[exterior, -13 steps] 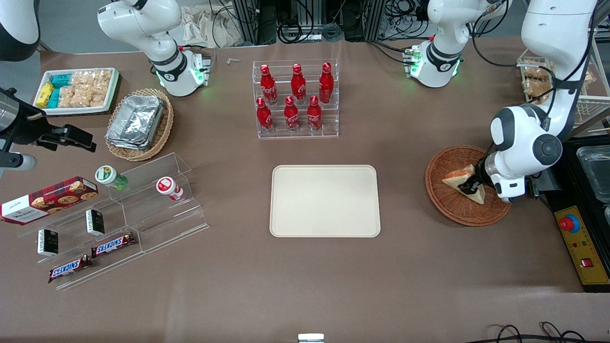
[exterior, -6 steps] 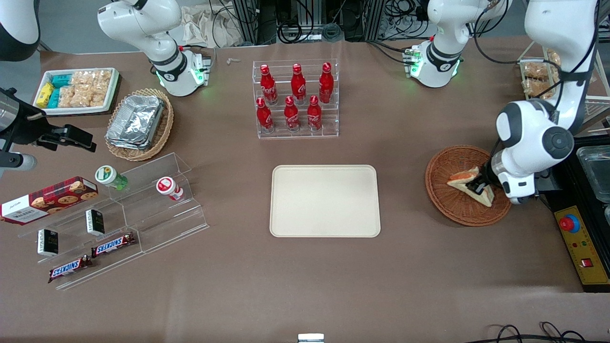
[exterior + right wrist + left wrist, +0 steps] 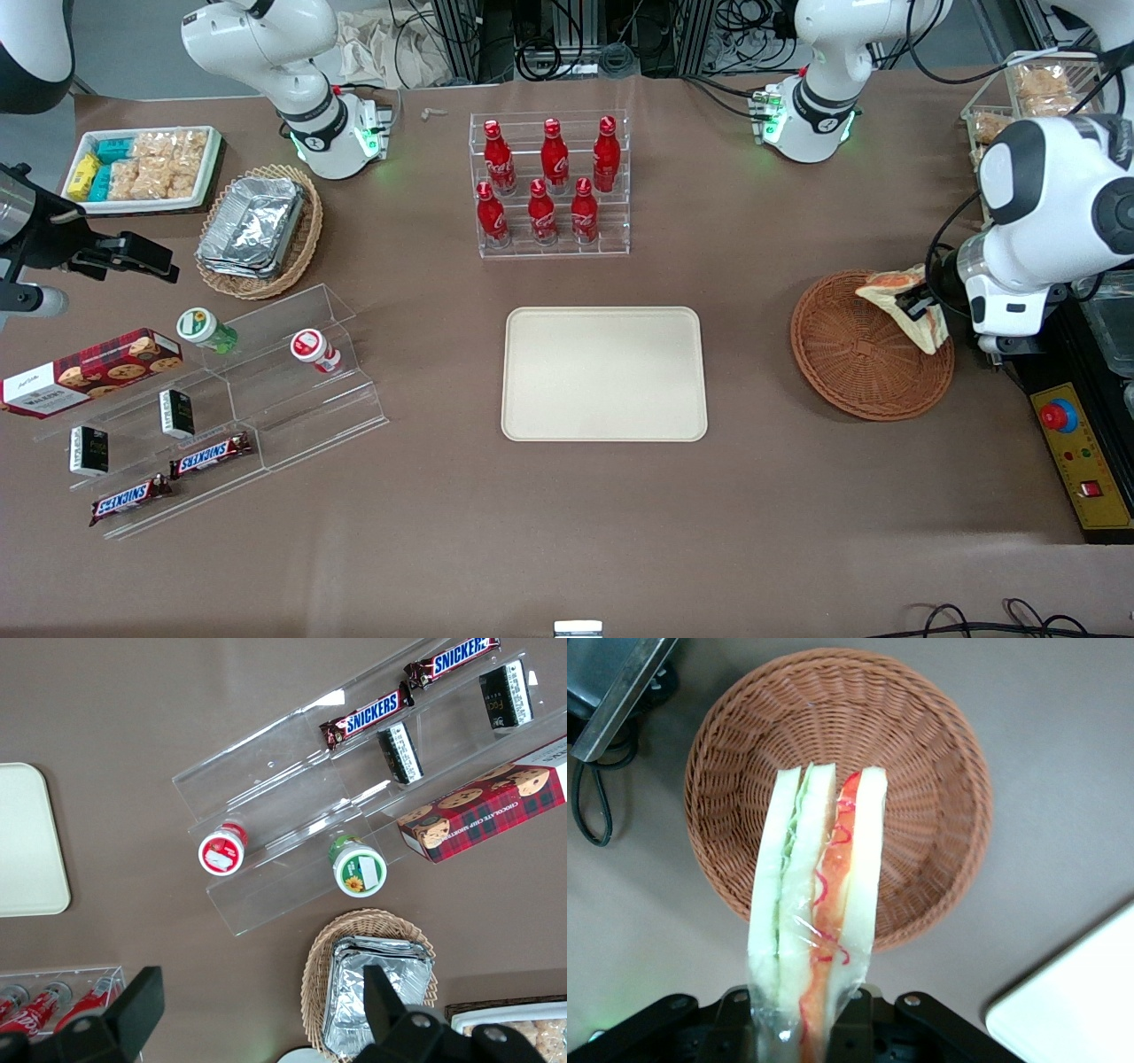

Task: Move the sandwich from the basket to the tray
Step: 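Lift the sandwich out of the basket with the left gripper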

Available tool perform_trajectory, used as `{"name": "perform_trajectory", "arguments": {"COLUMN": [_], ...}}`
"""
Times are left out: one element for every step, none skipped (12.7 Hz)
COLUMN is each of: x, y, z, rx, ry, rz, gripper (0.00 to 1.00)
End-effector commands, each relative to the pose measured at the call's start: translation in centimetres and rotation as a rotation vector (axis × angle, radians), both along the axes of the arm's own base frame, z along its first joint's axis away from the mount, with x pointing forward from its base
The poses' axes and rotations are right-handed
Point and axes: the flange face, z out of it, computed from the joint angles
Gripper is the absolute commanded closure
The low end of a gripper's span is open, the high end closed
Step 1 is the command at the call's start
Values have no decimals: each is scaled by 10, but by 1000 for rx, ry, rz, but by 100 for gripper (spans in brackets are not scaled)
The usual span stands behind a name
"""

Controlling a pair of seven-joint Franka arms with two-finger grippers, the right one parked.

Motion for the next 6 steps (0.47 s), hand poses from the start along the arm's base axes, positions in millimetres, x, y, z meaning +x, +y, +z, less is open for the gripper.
{"name": "perform_trajectory", "arguments": {"x": [6,4,2,-2,-2,-8], "y": [-37,-56,-88,-114,-125,-156], "z": [12,14,12,15,18,21], "rx": [-11,-12,-14,20,22,17], "ry": [-2,-5,-12,-27,-44,-61], "rz": [-101,-162,-247,-327,-350,-406], "gripper": [100,100,100,100,100,100]}}
